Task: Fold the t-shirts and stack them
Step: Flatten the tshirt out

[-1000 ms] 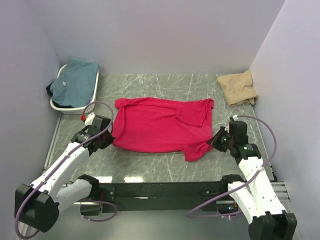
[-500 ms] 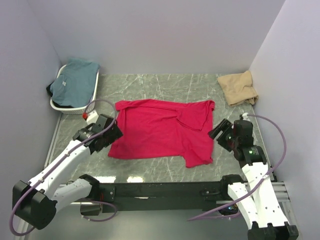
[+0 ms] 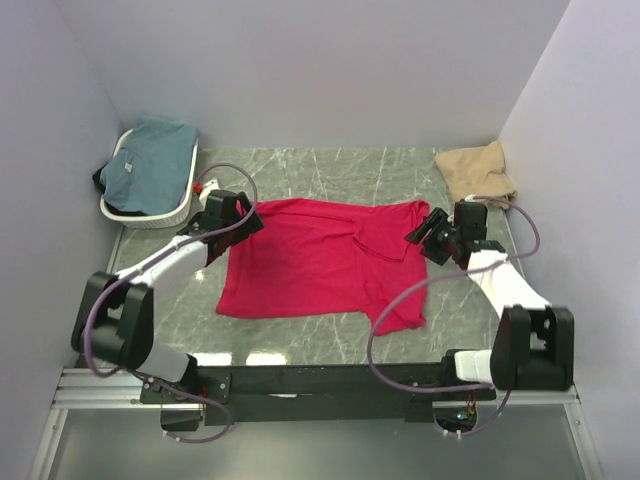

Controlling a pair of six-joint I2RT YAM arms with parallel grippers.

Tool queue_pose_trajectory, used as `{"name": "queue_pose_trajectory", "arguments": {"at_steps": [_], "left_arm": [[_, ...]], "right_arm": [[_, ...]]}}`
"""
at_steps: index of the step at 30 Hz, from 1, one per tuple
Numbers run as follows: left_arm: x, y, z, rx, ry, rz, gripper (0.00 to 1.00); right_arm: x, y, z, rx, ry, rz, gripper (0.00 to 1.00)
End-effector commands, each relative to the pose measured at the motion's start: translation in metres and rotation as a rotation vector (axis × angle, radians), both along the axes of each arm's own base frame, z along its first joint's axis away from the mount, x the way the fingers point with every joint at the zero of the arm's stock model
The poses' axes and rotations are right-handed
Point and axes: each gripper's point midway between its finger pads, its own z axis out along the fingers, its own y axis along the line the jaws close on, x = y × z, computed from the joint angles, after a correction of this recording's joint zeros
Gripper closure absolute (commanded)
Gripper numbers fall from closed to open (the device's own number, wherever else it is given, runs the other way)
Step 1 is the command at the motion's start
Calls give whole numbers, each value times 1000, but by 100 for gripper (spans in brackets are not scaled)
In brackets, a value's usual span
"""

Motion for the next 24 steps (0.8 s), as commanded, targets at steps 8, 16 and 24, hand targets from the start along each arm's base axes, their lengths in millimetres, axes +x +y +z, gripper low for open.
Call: {"name": "queue_pose_trajectory", "arguments": {"at_steps": [8,16,24], "left_arm": [[72,-3,0,-70,-126,-49,6],[94,4,-29,-51,-73,-14,11],[107,6,-49,-40,-37,4,13]], "right_arm": [[62,0,-2,71,-73,58,37],[73,-5,-19,67,-18,50,38],[72,-5,-38,62,28,56,41]]}}
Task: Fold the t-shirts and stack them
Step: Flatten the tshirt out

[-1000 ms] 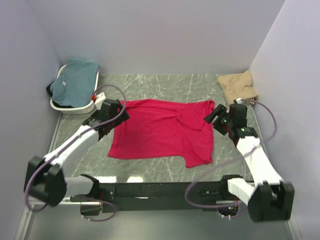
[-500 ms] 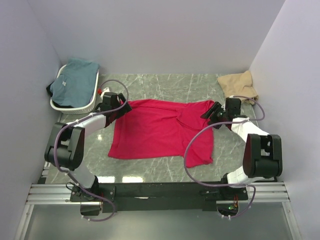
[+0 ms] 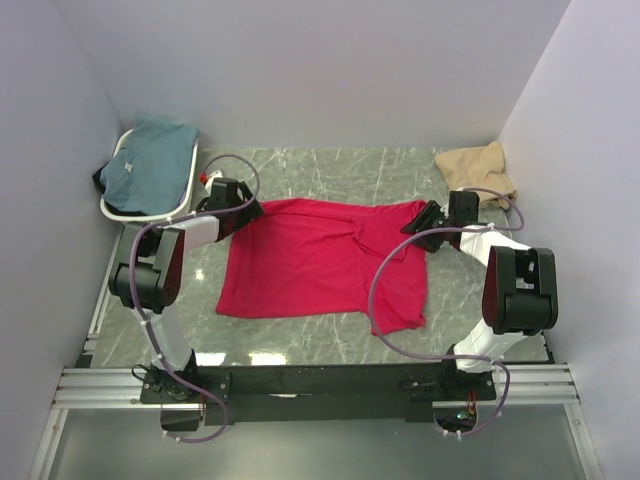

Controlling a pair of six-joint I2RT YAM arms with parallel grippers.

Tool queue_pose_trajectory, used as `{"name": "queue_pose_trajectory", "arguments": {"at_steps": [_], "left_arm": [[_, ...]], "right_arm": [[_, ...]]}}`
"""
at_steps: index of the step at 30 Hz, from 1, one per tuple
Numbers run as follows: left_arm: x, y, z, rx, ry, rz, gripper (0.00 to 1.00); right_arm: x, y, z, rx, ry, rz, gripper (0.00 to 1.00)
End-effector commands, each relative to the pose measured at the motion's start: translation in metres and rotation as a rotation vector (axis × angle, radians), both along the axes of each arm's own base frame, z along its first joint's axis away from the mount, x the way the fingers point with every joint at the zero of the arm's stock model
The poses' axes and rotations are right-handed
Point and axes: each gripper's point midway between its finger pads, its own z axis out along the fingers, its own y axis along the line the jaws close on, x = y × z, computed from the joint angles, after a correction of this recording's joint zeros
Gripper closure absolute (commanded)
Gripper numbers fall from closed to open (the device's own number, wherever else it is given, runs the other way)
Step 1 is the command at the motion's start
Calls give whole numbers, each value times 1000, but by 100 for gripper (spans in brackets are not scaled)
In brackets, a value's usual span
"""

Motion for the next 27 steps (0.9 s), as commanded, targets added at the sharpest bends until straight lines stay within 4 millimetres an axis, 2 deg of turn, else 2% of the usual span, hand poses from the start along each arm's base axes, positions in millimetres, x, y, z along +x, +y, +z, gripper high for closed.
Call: {"name": "queue_pose_trajectory", "arguments": {"at_steps": [1,7,13,17,19,23,25,27], "left_arm": [[23,0,11,2,-51,6,13],[33,3,5,19,-41,17,14],[36,8,-5,36,-17,30,16],[36,10,-8,42,-12,37,19],[38,11,-7,43,-13,38,28],[39,11,-7,43,-15,38,35],[39,11,-7,44,-11,40,35],[39,12,-1,44,-20,45,30]], "right_arm": [[14,-6,7,-24,-40,1,41],[15,-5,-4,-23,-9,11,42],[17,-5,-13,-20,4,17,42],[22,-1,-13,-4,-5,42,54],[24,0,-13,0,-10,46,63],[26,2,-13,5,-17,66,78],[26,3,-11,6,-19,73,78],[26,3,-9,4,-28,80,79]]}}
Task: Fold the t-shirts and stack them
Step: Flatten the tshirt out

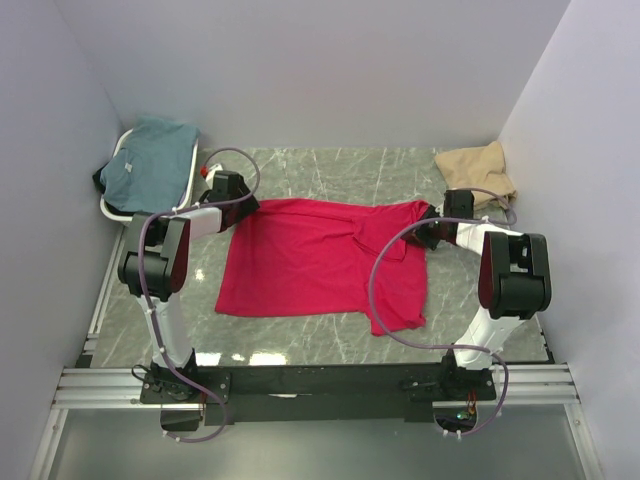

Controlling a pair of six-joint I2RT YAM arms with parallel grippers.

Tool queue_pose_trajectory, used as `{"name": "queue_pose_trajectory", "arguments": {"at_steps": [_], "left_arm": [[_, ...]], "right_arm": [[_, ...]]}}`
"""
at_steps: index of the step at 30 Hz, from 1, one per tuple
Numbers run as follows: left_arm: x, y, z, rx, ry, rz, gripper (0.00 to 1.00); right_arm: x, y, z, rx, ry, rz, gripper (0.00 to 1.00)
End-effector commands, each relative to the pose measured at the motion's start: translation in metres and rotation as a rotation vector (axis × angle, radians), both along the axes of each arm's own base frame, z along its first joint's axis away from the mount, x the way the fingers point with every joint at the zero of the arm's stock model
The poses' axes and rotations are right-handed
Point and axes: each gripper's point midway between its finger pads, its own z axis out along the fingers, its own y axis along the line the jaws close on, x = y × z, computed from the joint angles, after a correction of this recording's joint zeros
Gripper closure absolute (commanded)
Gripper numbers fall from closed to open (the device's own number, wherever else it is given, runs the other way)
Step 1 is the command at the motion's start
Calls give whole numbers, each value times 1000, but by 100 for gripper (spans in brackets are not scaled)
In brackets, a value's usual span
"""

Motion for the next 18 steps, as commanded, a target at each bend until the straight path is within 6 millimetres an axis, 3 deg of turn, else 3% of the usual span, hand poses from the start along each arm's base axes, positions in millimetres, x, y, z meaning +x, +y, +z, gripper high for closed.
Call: {"name": "queue_pose_trajectory", "arguments": {"at_steps": [1,5,11,18], "left_arm": [[4,6,8,25,-11,18,30],[1,15,25,56,-30,48,27],[-5,28,35,103,-35,88,29],[-22,40,22,122,-15,141,24]], "right_arm": [[18,-2,17,-3,-79,25,79],[18,0,22,-3,-94,35,80],[18,3,25,11,-108,49,91],[18,3,26,9,-109,55,92]]}}
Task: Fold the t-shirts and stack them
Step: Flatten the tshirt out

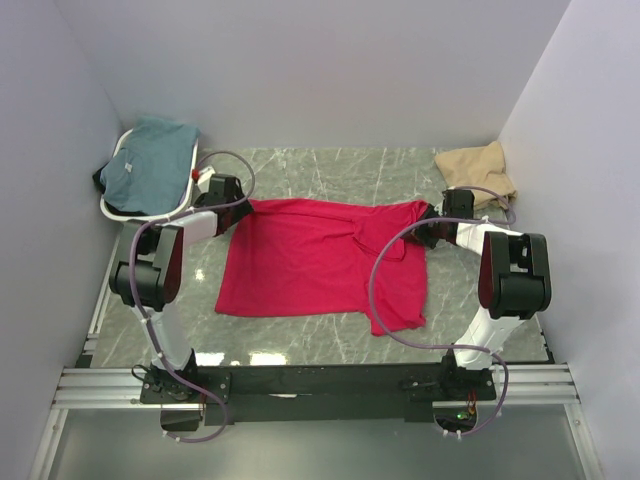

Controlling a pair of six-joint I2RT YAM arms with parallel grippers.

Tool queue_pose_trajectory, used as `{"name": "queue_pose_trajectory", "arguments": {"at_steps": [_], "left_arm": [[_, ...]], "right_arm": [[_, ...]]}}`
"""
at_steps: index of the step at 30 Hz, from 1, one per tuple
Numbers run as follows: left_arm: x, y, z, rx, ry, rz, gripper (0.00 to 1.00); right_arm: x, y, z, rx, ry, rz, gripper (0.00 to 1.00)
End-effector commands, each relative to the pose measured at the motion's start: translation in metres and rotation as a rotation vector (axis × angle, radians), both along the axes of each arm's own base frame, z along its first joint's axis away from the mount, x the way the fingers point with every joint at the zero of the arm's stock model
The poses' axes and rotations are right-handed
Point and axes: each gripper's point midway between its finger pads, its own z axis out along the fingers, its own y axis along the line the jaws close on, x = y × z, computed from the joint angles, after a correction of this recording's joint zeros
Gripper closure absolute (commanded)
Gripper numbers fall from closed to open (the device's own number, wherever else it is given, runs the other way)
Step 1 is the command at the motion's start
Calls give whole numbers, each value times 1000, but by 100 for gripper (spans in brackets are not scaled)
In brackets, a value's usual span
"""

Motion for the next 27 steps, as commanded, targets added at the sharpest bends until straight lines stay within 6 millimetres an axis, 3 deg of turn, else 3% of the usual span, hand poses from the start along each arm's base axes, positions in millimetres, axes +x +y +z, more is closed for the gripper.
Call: {"name": "queue_pose_trajectory", "arguments": {"at_steps": [1,3,5,8,16,20,22,27], "left_arm": [[-2,12,12,20,-39,50,24],[-1,9,5,8,-29,45,25],[2,7,-3,-8,-27,51,35],[8,3,-7,-30,-38,53,37],[26,11,8,-8,-97,91,29],[24,11,17,-21,-124,102,26],[25,10,35,-48,-191,97,21],[24,10,33,-64,-163,109,22]], "right_arm": [[15,-1,21,-6,-80,17,91],[15,-2,21,-5,-81,17,91],[15,-2,21,-6,-83,15,91],[15,-1,21,-6,-82,20,91],[15,-1,19,-7,-78,26,91],[14,-1,17,-8,-73,23,91],[14,-1,17,-9,-72,24,91],[15,-1,16,-10,-68,25,91]]}}
